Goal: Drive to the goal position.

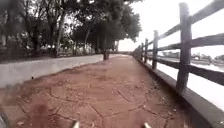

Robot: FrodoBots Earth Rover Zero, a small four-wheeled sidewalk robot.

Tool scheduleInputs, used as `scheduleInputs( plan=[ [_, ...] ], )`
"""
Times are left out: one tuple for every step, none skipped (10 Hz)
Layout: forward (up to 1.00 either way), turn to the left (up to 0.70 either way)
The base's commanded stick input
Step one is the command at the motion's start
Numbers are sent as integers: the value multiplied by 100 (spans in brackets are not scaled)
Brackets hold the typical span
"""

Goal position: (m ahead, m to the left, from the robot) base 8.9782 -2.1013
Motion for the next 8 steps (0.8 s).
scheduleInputs(
  plan=[
    [50, 0],
    [50, 0],
    [50, 0],
    [50, 0],
    [50, 0],
    [50, 0],
    [50, 0],
    [50, 0]
  ],
)
